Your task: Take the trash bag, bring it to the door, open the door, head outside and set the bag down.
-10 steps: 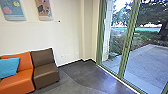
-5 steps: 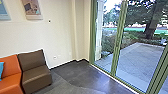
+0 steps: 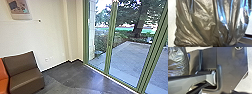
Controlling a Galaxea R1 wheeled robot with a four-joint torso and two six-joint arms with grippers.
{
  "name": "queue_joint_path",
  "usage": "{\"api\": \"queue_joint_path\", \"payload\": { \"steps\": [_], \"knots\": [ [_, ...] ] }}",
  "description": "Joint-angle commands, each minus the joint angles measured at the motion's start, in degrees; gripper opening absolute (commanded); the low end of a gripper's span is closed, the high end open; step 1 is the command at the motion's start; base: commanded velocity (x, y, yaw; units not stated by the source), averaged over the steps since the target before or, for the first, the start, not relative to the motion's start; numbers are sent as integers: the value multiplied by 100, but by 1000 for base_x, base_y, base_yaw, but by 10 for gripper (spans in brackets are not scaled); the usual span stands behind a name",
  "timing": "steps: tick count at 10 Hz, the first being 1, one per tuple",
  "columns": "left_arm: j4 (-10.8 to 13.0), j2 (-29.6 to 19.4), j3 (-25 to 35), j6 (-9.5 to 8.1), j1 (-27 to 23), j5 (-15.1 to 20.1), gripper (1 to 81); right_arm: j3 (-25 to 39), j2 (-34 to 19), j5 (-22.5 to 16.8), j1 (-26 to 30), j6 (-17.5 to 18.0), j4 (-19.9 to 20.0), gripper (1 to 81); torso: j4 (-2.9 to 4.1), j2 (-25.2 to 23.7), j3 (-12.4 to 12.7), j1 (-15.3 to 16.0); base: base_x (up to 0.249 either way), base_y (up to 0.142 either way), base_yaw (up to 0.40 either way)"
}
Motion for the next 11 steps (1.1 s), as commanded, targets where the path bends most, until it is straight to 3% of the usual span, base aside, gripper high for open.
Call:
{"api": "queue_joint_path", "payload": {
  "steps": [1, 11],
  "knots": [
    [21, -32, 3, 25, -357, 372, 10, 82, 141, -354, 291, -80, -56, 811, 0, 0, 0, 0, 0, 0, -227],
    [21, -32, -14, 25, -357, 372, 10, 73, 150, -354, 283, -80, -47, 811, 0, 0, 2, 0, 0, 0, -235]
  ]
}}
